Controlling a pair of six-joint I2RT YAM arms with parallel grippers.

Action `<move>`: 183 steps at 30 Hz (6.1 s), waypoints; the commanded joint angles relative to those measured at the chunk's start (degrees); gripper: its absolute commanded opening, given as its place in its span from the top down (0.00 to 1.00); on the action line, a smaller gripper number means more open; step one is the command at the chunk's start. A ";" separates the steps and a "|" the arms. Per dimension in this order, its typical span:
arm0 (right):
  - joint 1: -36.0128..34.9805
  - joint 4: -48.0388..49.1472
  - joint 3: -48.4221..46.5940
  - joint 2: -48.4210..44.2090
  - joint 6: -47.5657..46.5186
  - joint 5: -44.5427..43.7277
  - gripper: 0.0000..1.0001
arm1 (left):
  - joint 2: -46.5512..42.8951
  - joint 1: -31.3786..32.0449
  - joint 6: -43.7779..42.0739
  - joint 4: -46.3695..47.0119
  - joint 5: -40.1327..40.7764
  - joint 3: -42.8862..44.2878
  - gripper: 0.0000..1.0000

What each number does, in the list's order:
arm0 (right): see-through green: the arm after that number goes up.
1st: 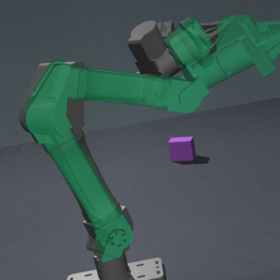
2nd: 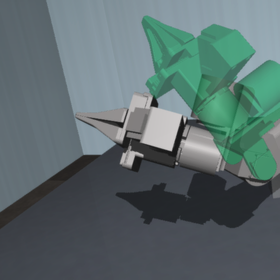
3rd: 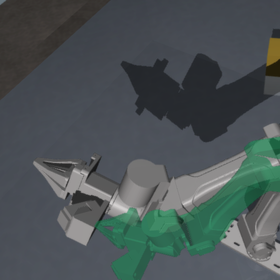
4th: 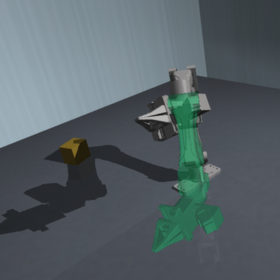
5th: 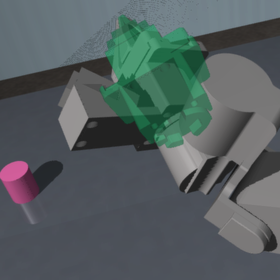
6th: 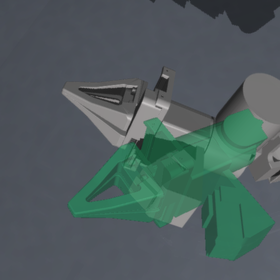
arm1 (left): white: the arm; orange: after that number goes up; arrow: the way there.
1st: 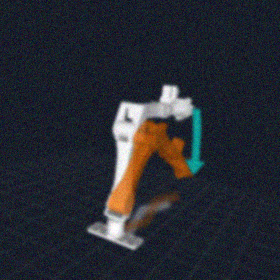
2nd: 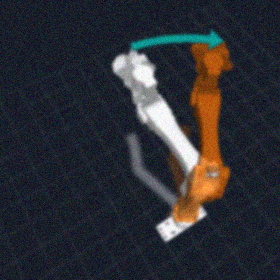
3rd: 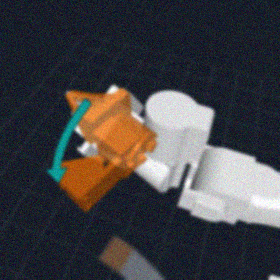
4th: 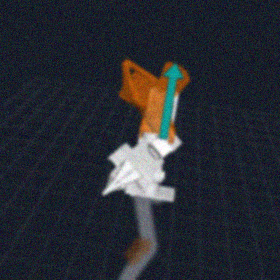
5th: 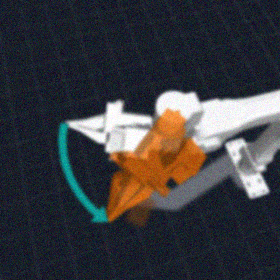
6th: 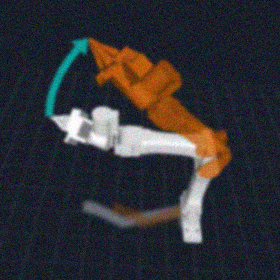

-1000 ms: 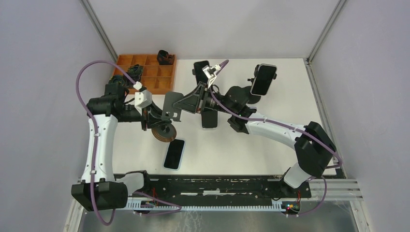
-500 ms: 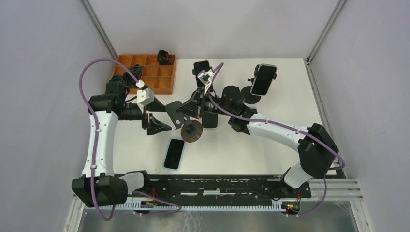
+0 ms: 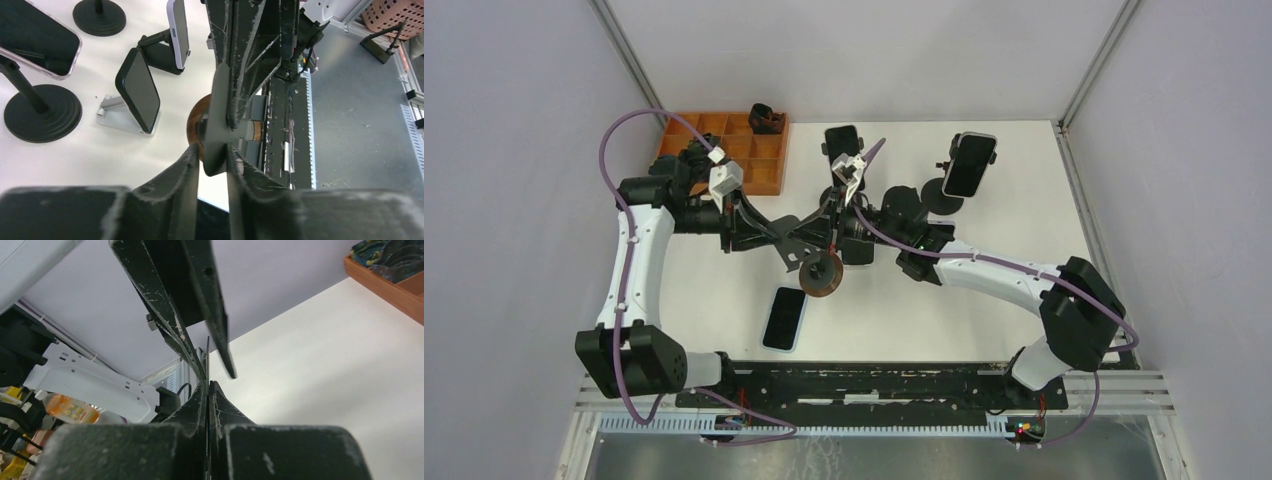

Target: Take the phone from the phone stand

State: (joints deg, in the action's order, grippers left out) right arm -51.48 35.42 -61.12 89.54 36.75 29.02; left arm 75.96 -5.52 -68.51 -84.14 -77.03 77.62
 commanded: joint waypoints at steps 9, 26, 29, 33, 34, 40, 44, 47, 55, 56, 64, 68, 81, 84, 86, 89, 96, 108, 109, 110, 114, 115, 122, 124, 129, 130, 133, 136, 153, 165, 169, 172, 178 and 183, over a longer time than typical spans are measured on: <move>0.94 3.06 2.36 -3.06 -1.42 -3.60 0.29 | 1.61 2.31 -2.82 0.22 5.27 4.54 0.98; 8.61 -20.74 19.46 -26.99 -10.35 -11.48 0.02 | 19.27 2.15 -14.96 0.21 20.91 12.25 0.98; 8.93 -24.17 20.09 -28.13 -12.42 -12.97 0.02 | 22.36 2.16 -14.72 1.08 22.59 14.38 0.98; 9.21 -25.09 21.79 -28.54 -13.11 -14.02 0.02 | 25.82 2.18 -14.86 2.15 23.92 17.11 0.98; 9.16 -25.14 22.20 -28.39 -12.86 -14.23 0.02 | 26.56 2.15 -15.27 2.09 24.14 17.87 0.98; 9.21 -25.61 22.72 -27.64 -13.12 -15.17 0.02 | 32.15 2.11 -17.62 0.20 27.11 21.27 0.91; 9.21 -25.96 22.45 -26.77 -13.61 -16.28 0.02 | 34.18 1.83 -18.84 0.46 28.42 21.16 0.79; 9.31 -25.89 22.28 -26.07 -13.73 -17.11 0.02 | 35.35 1.65 -19.48 0.79 28.65 21.23 0.71; 9.30 -24.18 21.47 -21.68 -13.85 -19.17 0.02 | 35.74 1.21 -19.99 5.33 33.44 21.10 0.57; 9.31 -24.10 21.01 -20.91 -14.03 -19.26 0.02 | 35.49 1.09 -20.00 6.48 34.06 20.94 0.53; 9.30 -22.01 20.17 -15.73 -14.59 -21.56 0.02 | 31.26 0.86 -20.17 15.94 34.67 17.57 0.45; 9.31 -20.89 19.31 -12.70 -15.49 -23.23 0.02 | 30.39 0.86 -20.17 15.12 33.66 18.62 0.01; 10.32 -18.06 14.02 -0.87 -21.81 -25.65 0.02 | 22.17 0.61 -18.18 0.69 27.09 24.12 0.00; 10.86 -16.34 13.69 0.90 -21.93 -25.11 0.02 | 17.16 0.73 -15.78 0.22 23.94 19.16 0.00; 10.92 -15.35 13.10 2.29 -22.07 -25.15 0.02 | 14.79 0.77 -13.19 0.20 23.32 16.50 0.00; 10.97 -13.46 12.24 4.45 -21.71 -24.11 0.02 | 12.10 0.71 -9.24 0.21 23.53 14.12 0.00; 11.01 -5.74 12.26 8.29 -18.39 -19.21 0.08 | 6.62 0.76 -5.64 0.25 16.71 7.72 0.00; 10.79 -0.52 16.20 7.89 -14.60 -19.08 0.50 | 5.25 0.93 -3.38 0.20 16.99 2.81 0.00; 10.76 -0.68 16.34 7.78 -14.66 -19.23 0.55 | 5.18 0.87 -3.31 0.20 16.89 2.46 0.00; 10.77 -0.78 16.46 7.76 -14.73 -19.43 0.59 | 5.16 0.86 -3.39 0.20 16.76 2.06 0.00; 10.68 -0.88 16.98 7.54 -14.85 -19.83 0.68 | 4.86 0.85 -3.73 0.21 16.71 0.69 0.00; 10.73 -0.88 17.08 7.35 -14.86 -19.77 0.71 | 4.75 0.86 -3.70 0.20 16.73 0.50 0.00; 10.15 0.18 18.15 4.66 -14.00 -18.42 0.97 | 4.12 0.98 -4.89 0.20 16.08 -0.60 0.00; 9.92 0.24 18.14 3.87 -13.04 -16.83 1.00 | 4.10 1.38 -5.27 0.20 15.76 -0.93 0.00; 9.43 6.17 20.43 1.21 -6.97 -10.92 1.00 | 4.03 2.39 -6.74 0.20 15.17 -2.44 0.00; 9.22 7.43 20.75 0.90 -5.54 -9.28 1.00 | 3.97 2.68 -7.25 0.20 15.08 -2.68 0.00; 8.45 12.27 21.62 -0.29 -1.73 -3.65 1.00 | 4.01 3.66 -8.44 0.20 15.05 -3.34 0.00; 7.68 17.89 22.18 -0.51 1.84 1.71 1.00 | 4.18 4.80 -9.45 0.21 15.25 -3.85 0.00; 2.98 24.79 17.64 1.19 5.84 14.86 1.00 | 4.71 14.40 -10.06 0.19 15.72 -6.89 0.22; 3.78 26.49 17.34 -2.18 8.15 17.13 1.00 | 1.46 15.45 -8.70 0.11 15.69 -6.68 0.00; 6.60 34.70 20.15 -4.78 14.88 18.32 1.00 | -1.90 15.45 -10.28 0.12 16.25 -5.21 0.00; 7.06 38.90 20.28 -5.72 18.64 20.09 1.00 | -2.65 15.45 -11.28 0.14 16.93 -4.54 0.00; 6.64 46.31 20.00 -5.00 25.02 21.51 1.00 | -2.44 15.45 -12.35 0.31 15.21 -3.21 0.08; 5.49 46.43 19.12 -3.74 25.16 22.55 1.00 | -2.88 15.47 -11.64 0.50 13.91 -1.00 0.10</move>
State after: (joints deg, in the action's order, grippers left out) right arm -44.88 71.72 -39.90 86.41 58.70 50.22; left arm 73.78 9.76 -77.65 -84.18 -60.18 73.17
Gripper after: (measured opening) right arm 0.375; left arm 0.910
